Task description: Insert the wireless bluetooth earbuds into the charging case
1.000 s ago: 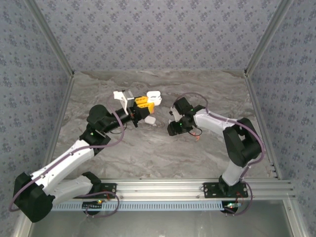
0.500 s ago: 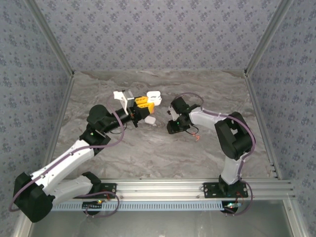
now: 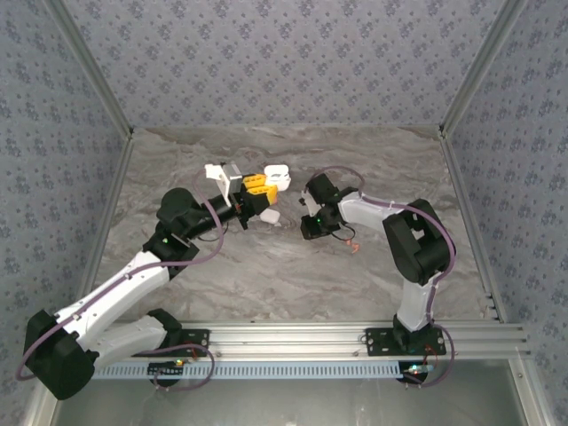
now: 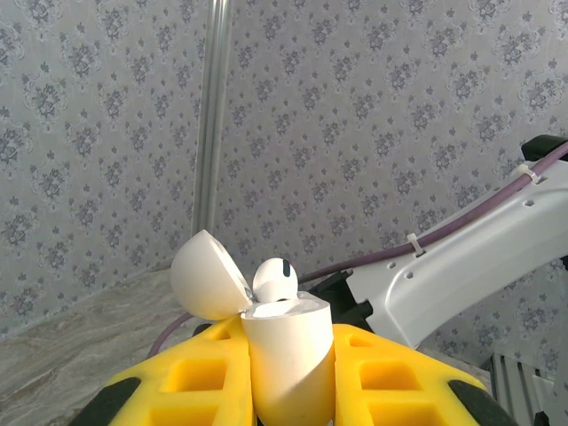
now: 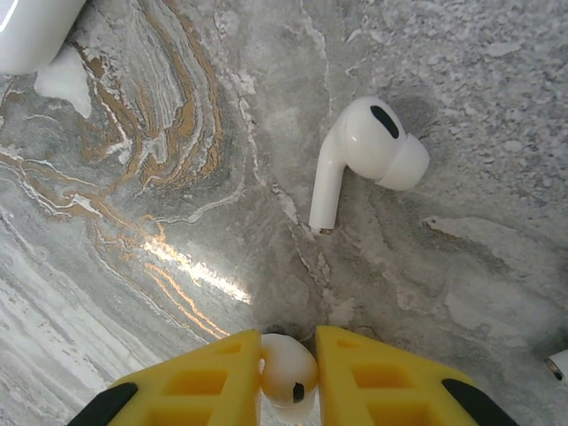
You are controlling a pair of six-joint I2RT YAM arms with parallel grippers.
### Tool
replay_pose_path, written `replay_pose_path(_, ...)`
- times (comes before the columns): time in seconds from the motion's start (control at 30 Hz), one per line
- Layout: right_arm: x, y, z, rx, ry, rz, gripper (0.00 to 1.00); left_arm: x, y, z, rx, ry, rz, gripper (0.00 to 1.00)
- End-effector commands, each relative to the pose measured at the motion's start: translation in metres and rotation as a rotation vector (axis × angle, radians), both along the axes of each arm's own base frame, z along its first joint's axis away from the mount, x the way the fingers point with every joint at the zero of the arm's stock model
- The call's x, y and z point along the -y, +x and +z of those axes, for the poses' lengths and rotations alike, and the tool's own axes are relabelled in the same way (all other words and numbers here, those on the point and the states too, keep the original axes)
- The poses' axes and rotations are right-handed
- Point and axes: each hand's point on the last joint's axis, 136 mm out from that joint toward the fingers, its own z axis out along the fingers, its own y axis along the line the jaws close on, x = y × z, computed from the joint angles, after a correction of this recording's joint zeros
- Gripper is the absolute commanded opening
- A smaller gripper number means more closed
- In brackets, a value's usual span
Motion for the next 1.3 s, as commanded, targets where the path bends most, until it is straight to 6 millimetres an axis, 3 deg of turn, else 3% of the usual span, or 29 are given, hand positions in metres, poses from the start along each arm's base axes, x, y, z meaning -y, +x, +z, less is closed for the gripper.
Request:
replay_pose_path(0.0,0.001,0.003,0.021,0.062,0.020,0.011,0.23,0.000,-0.009,0.020,0.061,-0.017,-0.024,0.00)
replay_pose_path(0.13,0.009,0.006,0.066,0.199,0.040,0.028,0.23,0.002,-0.007,0.015,0.047,-0.007,-0.026,0.00)
replay_pose_path(0.5,0.040,-0.014,0.236,0.684,0.150,0.088,0.24,0.013,0.003,-0.012,-0.025,-0.007,-0.052,0.00)
replay_pose_path(0.67,0.030,-0.037,0.300,0.833,0.267,0.176,0.24,0.021,0.005,-0.023,-0.049,0.003,-0.087,0.00)
replay_pose_path(0.77,0.018,-0.049,0.321,0.878,0.323,0.247,0.24,0.026,0.005,-0.027,-0.059,0.004,-0.113,0.00)
replay_pose_path(0.8,0.013,-0.052,0.339,0.916,0.349,0.269,0.24,0.027,0.005,-0.030,-0.062,0.007,-0.120,0.00)
replay_pose_path(1.0,-0.011,-0.063,0.363,0.971,0.391,0.382,0.24,0.035,0.002,-0.034,-0.063,0.018,-0.169,0.00)
replay_pose_path(1.27,-0.032,-0.060,0.357,0.955,0.375,0.463,0.24,0.042,-0.002,-0.033,-0.057,0.026,-0.220,0.00)
